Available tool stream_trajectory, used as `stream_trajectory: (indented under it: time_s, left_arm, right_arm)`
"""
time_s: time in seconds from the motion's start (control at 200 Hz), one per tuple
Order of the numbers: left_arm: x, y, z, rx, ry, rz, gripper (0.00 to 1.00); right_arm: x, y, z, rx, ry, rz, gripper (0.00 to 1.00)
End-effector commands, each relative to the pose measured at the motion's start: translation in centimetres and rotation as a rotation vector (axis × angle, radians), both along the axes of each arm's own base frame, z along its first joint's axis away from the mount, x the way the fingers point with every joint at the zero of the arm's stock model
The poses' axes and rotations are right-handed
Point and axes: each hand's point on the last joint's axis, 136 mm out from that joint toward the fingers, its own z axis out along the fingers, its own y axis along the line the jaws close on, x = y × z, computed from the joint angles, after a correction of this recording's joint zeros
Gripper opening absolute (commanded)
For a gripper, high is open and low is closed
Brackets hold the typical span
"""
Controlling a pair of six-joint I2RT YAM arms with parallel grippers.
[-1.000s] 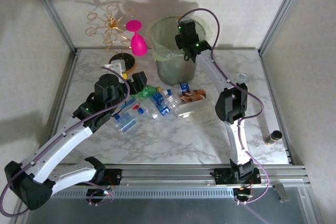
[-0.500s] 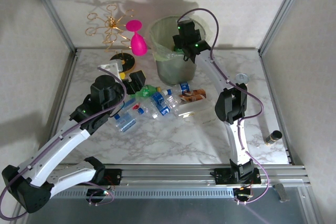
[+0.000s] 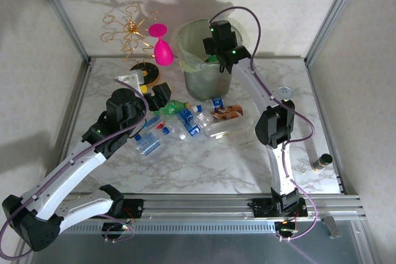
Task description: Put the plastic bottles in the bin
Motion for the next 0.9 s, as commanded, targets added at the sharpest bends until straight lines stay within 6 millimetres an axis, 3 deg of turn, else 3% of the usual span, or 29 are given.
stream_trajectory:
  time_s: [0.0,0.145,0.25,0.35,0.576,0.751,0.896]
  left_arm:
    - [0.0,0.9,1.1,-0.034,-0.019,0.038,0.86]
    - [-0.4,0.9,1.3,-0.050,-0.001,0.035,0.86]
    - [-0.9,1.0,1.7,-0.066,0.014,0.033,0.86]
    - [-1.4,1.7,0.9,-0.089,0.059,0.065,0.88]
    - [-2.2,2.0,-3.1,-0.055,0.203,0.071,0.88]
    - [-2.0,1.3,-4.5,0.015,0.238,0.032,0.87]
    - [-1.3,1.4,-7.7,0.183,0.333,0.035,0.87]
  right_arm:
    - [-3.2,0.4,8.8,0.128,-0.128,0.045,0.76]
    - [-6.7,1.0,12.3,0.195,-0.160,0.095,0.77]
    - [-9.3,0.7,13.0,0.263,-0.145,0.121,0.76]
    - [-12.6,0.5,12.4,0.321,-0.130,0.148,0.76]
    - [-19.8,-0.9,8.5,0.445,-0.047,0.231,0.75]
    - [-23.9,-1.6,4.5,0.456,0.058,0.270,0.75]
    - [-26.9,-2.4,1.8,0.465,0.125,0.286,0.75]
